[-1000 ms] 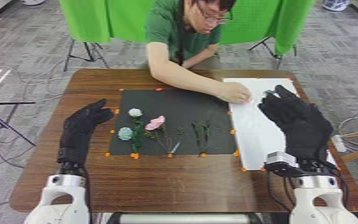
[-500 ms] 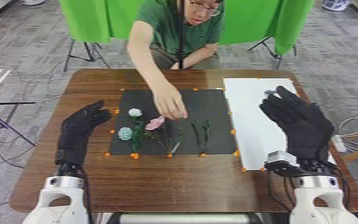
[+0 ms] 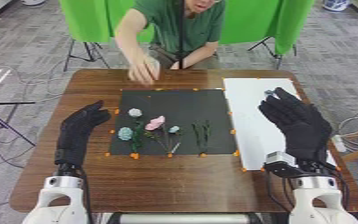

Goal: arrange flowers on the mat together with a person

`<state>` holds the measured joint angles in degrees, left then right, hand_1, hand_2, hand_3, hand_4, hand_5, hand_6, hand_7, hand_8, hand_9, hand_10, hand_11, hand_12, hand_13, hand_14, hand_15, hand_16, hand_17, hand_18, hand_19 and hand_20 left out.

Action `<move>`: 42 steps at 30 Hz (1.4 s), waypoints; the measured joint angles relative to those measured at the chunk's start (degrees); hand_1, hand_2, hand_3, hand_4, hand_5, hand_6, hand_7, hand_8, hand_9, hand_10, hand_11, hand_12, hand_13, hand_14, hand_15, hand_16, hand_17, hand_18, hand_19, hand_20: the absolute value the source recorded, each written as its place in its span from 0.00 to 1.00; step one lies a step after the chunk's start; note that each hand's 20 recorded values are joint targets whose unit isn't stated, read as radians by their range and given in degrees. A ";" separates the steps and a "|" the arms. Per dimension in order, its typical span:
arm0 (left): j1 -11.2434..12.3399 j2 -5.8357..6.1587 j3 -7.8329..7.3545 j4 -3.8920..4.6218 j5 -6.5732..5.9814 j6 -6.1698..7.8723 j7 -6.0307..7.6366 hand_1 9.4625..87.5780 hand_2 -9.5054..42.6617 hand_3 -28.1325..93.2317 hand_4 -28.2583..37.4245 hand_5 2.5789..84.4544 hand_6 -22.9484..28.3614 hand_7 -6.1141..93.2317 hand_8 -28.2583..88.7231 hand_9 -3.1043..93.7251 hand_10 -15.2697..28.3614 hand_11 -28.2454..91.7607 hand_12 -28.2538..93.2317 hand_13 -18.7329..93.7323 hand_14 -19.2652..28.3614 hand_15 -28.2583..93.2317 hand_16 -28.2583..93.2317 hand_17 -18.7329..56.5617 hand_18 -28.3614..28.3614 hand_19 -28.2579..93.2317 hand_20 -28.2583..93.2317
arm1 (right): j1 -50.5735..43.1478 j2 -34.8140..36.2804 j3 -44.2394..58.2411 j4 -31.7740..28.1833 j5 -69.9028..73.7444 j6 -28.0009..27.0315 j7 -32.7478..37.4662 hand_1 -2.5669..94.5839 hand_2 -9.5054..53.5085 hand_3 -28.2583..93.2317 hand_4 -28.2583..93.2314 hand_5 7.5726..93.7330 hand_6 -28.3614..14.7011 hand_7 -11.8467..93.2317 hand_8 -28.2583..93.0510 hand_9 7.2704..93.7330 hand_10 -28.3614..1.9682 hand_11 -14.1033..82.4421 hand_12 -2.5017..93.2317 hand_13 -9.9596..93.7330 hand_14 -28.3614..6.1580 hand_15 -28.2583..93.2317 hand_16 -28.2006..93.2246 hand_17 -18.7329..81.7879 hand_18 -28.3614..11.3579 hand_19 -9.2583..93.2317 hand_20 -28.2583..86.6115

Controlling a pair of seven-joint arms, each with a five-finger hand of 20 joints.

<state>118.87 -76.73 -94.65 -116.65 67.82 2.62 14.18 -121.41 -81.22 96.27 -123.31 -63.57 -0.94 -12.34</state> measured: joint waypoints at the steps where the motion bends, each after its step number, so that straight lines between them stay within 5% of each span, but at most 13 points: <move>1: 0.01 0.00 -0.01 -0.01 -0.01 0.00 0.00 0.20 0.28 0.77 0.05 0.55 0.55 0.21 0.19 0.53 0.67 0.41 0.35 0.51 0.82 0.44 0.24 0.33 0.76 0.33 0.38 | 0.00 0.00 -0.02 0.00 0.00 0.00 0.02 0.08 0.25 0.87 0.09 0.51 0.67 0.23 0.16 0.51 0.46 0.21 0.16 0.48 0.41 0.34 0.38 0.39 0.30 0.19 0.51; 13: 0.03 0.00 -0.07 -0.01 -0.10 0.02 -0.02 0.20 0.28 0.77 0.05 0.55 0.55 0.21 0.19 0.53 0.67 0.41 0.35 0.51 0.82 0.44 0.24 0.33 0.76 0.33 0.37 | -0.01 -0.01 -0.11 0.01 -0.01 0.00 0.00 0.08 0.24 0.88 0.09 0.51 0.67 0.23 0.16 0.51 0.46 0.22 0.16 0.48 0.41 0.34 0.38 0.39 0.30 0.19 0.51; 22: 0.14 -0.21 -0.27 -0.07 -0.10 0.11 0.00 0.20 0.28 0.77 0.05 0.55 0.55 0.21 0.19 0.53 0.67 0.41 0.35 0.51 0.82 0.44 0.24 0.33 0.76 0.33 0.37 | 2.20 2.44 0.54 1.22 -5.44 1.84 1.02 0.24 0.05 0.85 0.10 0.51 0.65 0.23 0.17 0.51 0.45 0.22 0.19 0.54 0.42 0.35 0.40 0.42 0.33 0.32 0.58; 32: 0.43 -0.16 -0.19 -0.41 -0.09 0.50 0.03 0.20 0.28 0.77 0.06 0.55 0.55 0.21 0.19 0.53 0.67 0.41 0.35 0.51 0.82 0.44 0.24 0.33 0.76 0.33 0.37 | 24.67 21.06 -4.47 15.42 -35.74 5.01 20.85 0.35 0.00 0.85 0.08 0.50 0.66 0.25 0.16 0.48 0.48 0.21 0.21 0.65 0.46 0.38 0.43 0.45 0.32 0.55 0.63; 42: 1.72 -0.15 -0.33 -1.23 -0.09 1.23 0.04 0.20 0.27 0.77 0.06 0.55 0.55 0.21 0.19 0.53 0.67 0.41 0.35 0.51 0.82 0.44 0.24 0.33 0.76 0.33 0.37 | 43.52 30.24 -13.43 27.64 -64.89 -10.18 23.10 0.39 0.00 0.85 0.06 0.50 0.68 0.26 0.16 0.50 0.50 0.23 0.22 0.68 0.49 0.41 0.44 0.46 0.31 0.60 0.63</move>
<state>120.59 -76.88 -94.98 -117.88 67.73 3.85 14.21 -77.89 -50.98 82.83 -95.66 -128.46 -11.11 10.76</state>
